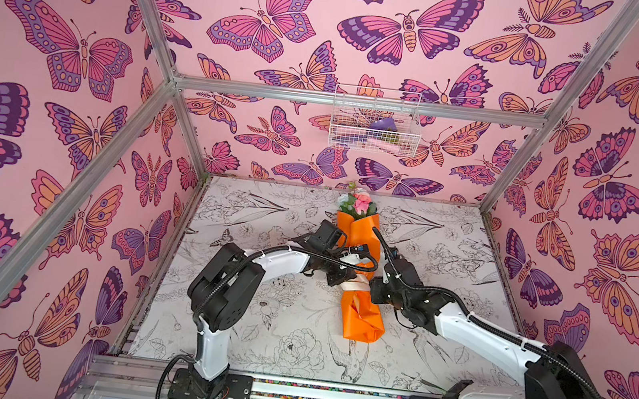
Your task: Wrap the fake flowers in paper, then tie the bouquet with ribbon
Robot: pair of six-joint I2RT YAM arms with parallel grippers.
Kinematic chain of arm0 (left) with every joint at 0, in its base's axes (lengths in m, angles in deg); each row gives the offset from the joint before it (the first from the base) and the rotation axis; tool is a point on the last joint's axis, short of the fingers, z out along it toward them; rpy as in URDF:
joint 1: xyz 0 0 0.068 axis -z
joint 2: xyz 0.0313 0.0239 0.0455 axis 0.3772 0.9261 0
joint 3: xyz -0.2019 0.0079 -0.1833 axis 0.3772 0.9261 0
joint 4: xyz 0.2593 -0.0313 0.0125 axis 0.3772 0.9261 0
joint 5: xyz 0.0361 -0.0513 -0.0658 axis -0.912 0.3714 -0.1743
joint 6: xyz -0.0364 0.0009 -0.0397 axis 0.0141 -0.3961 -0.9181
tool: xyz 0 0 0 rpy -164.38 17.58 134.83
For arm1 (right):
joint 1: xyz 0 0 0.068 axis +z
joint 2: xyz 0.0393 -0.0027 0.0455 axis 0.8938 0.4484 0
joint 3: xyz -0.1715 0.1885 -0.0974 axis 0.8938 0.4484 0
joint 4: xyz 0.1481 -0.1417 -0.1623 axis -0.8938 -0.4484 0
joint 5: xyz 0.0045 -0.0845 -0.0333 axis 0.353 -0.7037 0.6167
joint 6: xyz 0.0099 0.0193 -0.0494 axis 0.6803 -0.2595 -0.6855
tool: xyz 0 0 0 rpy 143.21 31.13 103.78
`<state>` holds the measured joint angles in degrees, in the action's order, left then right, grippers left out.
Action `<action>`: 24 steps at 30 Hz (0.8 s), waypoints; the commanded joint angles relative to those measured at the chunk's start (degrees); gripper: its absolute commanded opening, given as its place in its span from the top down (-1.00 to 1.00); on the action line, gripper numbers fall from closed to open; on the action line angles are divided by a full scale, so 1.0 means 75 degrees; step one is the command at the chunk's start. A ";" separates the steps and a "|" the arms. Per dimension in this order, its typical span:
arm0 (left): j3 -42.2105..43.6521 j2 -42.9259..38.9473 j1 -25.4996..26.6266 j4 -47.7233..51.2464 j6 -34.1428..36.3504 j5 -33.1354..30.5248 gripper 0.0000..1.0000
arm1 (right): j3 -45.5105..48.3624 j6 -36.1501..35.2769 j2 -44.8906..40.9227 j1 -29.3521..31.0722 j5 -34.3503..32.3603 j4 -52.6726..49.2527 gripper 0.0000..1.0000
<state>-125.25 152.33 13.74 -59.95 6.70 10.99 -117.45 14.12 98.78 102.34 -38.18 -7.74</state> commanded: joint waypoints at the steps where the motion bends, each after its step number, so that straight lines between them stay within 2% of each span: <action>1: -0.0121 0.0003 -0.0062 -0.0069 -0.0144 0.0192 0.98 | -0.0274 0.0064 0.0184 -0.0092 -0.0236 -0.0055 0.41; 16: 0.0109 -0.0131 -0.0277 -0.0728 -0.0694 0.0669 0.99 | -0.0472 -0.0436 0.0900 -0.0127 0.0487 0.0648 0.37; 24: 0.0133 -0.0098 -0.0291 -0.0724 -0.0759 0.0854 0.98 | -0.0602 -0.0664 0.1299 -0.0044 0.0185 0.0938 0.35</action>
<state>-125.01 152.33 11.93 -64.56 1.48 15.17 -119.94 11.00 107.61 101.62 -35.87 -2.73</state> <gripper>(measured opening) 0.047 0.324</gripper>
